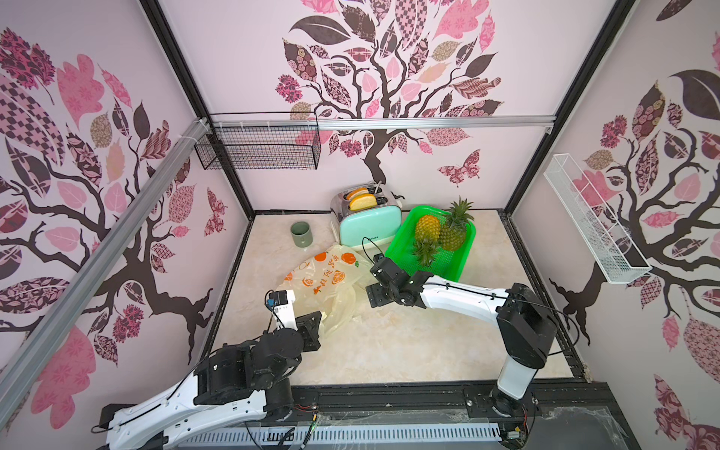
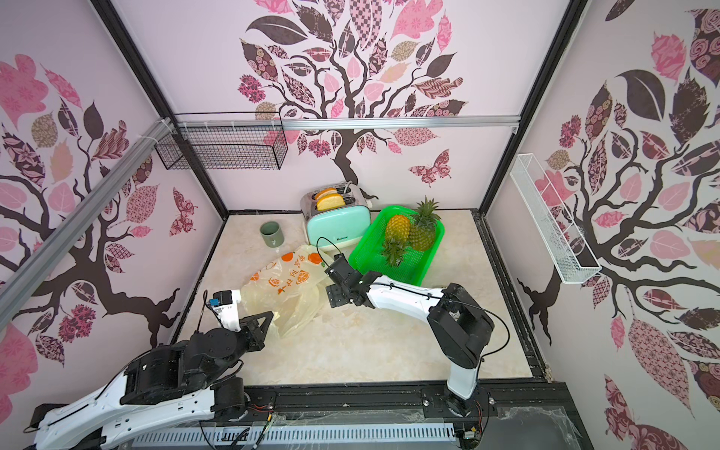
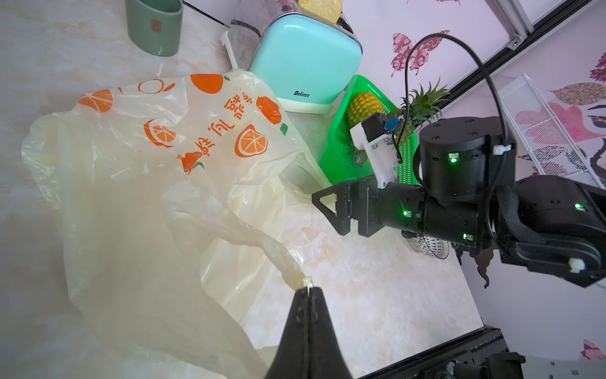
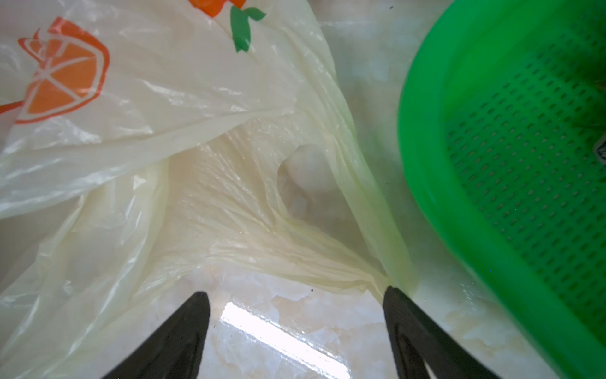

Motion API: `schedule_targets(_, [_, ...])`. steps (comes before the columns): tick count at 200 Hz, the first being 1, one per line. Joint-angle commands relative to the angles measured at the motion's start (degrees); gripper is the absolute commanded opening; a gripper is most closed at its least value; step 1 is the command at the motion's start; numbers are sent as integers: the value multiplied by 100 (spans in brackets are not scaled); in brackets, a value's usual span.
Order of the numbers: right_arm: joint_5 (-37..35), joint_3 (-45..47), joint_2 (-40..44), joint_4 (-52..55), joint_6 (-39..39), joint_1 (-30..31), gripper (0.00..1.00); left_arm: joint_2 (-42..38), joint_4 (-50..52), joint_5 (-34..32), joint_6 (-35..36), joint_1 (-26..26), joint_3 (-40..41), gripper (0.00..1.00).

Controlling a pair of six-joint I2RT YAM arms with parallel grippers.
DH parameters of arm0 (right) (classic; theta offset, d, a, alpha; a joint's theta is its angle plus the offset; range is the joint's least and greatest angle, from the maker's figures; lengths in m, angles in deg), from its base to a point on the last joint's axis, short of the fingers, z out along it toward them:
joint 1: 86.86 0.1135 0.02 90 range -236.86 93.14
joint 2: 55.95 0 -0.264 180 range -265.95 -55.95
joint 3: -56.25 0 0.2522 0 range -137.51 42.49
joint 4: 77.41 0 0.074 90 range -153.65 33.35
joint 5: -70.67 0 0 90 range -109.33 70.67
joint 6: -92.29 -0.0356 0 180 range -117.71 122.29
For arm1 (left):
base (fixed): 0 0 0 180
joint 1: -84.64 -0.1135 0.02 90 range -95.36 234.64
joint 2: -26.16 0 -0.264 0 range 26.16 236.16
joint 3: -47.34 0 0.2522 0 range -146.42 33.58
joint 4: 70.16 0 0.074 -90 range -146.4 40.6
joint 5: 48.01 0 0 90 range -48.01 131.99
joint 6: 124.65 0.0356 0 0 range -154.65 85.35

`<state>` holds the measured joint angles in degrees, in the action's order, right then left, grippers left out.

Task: Place the pineapple into a plastic bag & tie a knot
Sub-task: Pick up the plastic bag at the center of the board.

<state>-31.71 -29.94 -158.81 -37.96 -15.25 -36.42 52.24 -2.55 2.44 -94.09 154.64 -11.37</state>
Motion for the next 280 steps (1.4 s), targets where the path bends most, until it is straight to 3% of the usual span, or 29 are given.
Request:
schedule_targets(1, [-505,-320,-285,205,-51,-7,81,-66,458,-25,-232,-30,-135,0])
schedule_targets(50, [-836,-651,-898,275,70,-32,78,-186,785,-72,-372,-30,-225,0])
schedule_targets(88, [-844,-651,-1178,229,163,-51,67,-244,890,-109,-446,-30,-259,0])
schedule_targets(116, [-834,-632,-1323,160,211,-82,47,-278,1015,-183,-489,-30,-327,0])
schedule_targets(139, [-679,-633,-1105,162,321,-78,10,-245,1289,-278,-703,-30,-371,0])
schedule_targets(148, [-633,-648,-909,185,369,-69,1,-200,1445,-308,-849,-30,-381,0])
schedule_targets(175, [-339,-681,-223,408,538,-69,0,122,1825,-255,-1135,-39,-463,0])
schedule_targets(205, [87,-777,415,987,678,-69,0,547,1949,-81,-1152,-39,-582,18])
schedule_targets(255, [70,-1782,698,2715,494,-69,0,1401,1234,576,-199,-80,-865,69])
schedule_targets(280, [179,-2180,807,3061,148,-69,0,2153,899,1157,351,-94,-1255,80])
